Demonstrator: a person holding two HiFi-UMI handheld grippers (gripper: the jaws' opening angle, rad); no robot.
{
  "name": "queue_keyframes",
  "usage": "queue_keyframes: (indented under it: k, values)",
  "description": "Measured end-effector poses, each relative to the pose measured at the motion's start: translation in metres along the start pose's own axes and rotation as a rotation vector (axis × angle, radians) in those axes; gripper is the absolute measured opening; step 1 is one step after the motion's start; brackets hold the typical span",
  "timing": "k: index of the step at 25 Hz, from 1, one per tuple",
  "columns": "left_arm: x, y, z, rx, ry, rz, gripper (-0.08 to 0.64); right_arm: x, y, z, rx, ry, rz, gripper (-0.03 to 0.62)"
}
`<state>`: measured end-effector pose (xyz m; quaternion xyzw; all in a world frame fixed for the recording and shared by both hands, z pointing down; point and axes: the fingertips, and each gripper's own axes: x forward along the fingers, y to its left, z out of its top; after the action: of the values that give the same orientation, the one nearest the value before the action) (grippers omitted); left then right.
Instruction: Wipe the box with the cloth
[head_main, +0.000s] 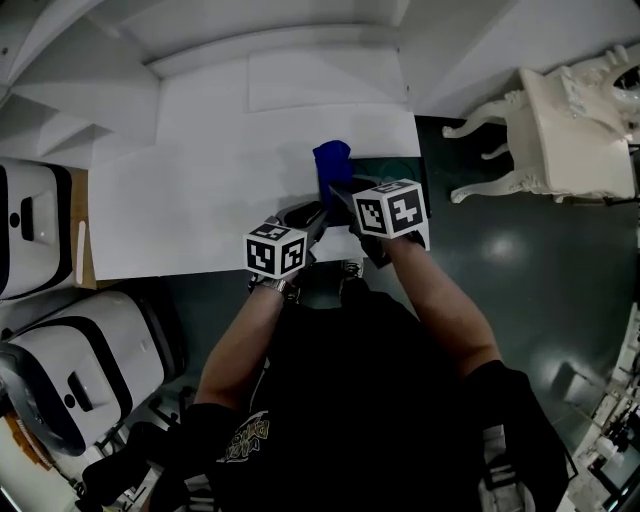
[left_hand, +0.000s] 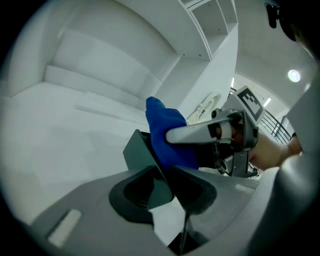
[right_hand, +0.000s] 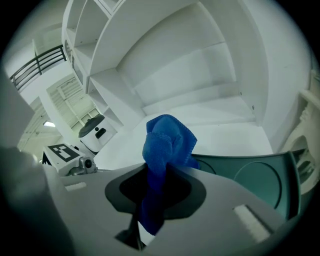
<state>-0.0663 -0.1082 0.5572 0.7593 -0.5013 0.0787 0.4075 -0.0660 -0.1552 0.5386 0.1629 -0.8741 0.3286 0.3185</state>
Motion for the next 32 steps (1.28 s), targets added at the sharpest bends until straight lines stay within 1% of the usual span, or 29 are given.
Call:
queue_keyframes:
  k: [2, 8, 11, 21, 32]
  values:
    - [0.000, 0.000, 0.000, 0.000, -0.002, 0.004, 0.101, 0.007, -0.002, 0.002, -0.003, 0.021, -0.011, 0.094]
    - [-0.001, 0.002, -0.001, -0.005, -0.001, -0.006, 0.103, 0.023, -0.013, 0.001, -0.018, 0.093, -0.080, 0.095]
    - [-0.001, 0.002, -0.001, 0.001, -0.003, -0.001, 0.103, 0.027, -0.016, 0.000, -0.017, 0.109, -0.096, 0.097]
    - [-0.001, 0.000, -0.001, 0.009, -0.004, 0.008, 0.101, 0.026, -0.024, -0.001, 0.052, 0.087, -0.086, 0.097]
    - [-0.002, 0.001, -0.001, 0.007, -0.007, 0.019, 0.100, 0.001, -0.062, -0.002, 0.106, 0.057, -0.170, 0.095]
